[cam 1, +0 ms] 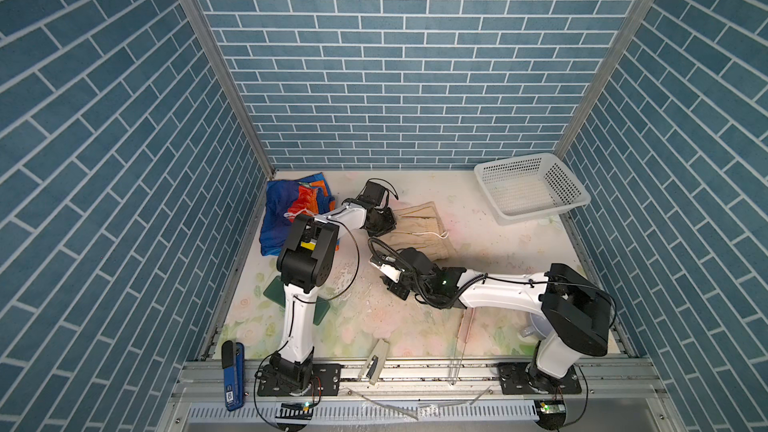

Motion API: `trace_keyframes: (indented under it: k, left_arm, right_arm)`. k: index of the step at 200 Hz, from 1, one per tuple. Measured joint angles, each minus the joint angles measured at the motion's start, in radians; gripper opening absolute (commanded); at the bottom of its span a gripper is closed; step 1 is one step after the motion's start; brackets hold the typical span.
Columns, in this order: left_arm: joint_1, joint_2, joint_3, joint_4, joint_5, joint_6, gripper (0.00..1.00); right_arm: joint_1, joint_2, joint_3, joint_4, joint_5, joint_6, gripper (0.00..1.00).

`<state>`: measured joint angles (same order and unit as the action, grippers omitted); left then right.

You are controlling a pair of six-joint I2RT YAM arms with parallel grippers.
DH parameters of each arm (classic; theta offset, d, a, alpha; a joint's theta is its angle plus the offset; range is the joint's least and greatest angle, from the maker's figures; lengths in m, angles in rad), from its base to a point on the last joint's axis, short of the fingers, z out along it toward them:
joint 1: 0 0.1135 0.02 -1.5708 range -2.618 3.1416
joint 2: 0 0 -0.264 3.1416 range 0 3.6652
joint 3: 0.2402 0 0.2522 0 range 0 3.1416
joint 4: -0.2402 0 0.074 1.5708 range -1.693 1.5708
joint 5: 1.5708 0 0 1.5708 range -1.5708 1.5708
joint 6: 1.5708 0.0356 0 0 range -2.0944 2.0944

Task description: Fold and stack the shorts

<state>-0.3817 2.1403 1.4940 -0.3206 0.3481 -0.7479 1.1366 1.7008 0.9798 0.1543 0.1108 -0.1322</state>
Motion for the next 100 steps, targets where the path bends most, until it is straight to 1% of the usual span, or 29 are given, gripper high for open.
trace_keyframes:
  k: [34, 42, 46, 50, 53, 55, 73, 100]
  left_arm:
    - [0.002, 0.004, 0.004, 0.0, 0.007, 0.0, 0.22]
    - [0.002, 0.008, 0.008, 0.0, 0.01, 0.0, 0.22]
    - [0.002, 0.01, 0.01, 0.001, 0.013, 0.0, 0.22]
    - [0.002, 0.011, 0.011, 0.002, 0.013, 0.0, 0.22]
    - [0.002, 0.012, 0.012, 0.003, 0.014, 0.0, 0.23]
    - [0.002, 0.013, 0.013, 0.003, 0.014, 0.0, 0.22]
    - [0.003, 0.015, 0.016, 0.004, 0.016, 0.0, 0.22]
    - [0.003, 0.019, 0.021, 0.004, 0.018, 0.0, 0.22]
  right_arm:
    - [0.0, 0.11, 0.026, 0.003, 0.004, -0.004, 0.39]
    - [-0.001, 0.128, 0.027, 0.002, 0.006, -0.003, 0.35]
    - [-0.001, 0.134, 0.027, 0.0, 0.008, -0.004, 0.3]
    - [-0.002, 0.141, 0.027, -0.003, 0.01, 0.001, 0.17]
    - [-0.003, 0.143, 0.027, -0.004, 0.013, -0.002, 0.05]
    - [-0.003, 0.146, 0.027, -0.005, 0.014, -0.007, 0.0]
    - [-0.005, 0.151, 0.027, -0.012, 0.029, 0.013, 0.0]
    - [-0.005, 0.148, 0.027, -0.023, 0.021, 0.035, 0.0]
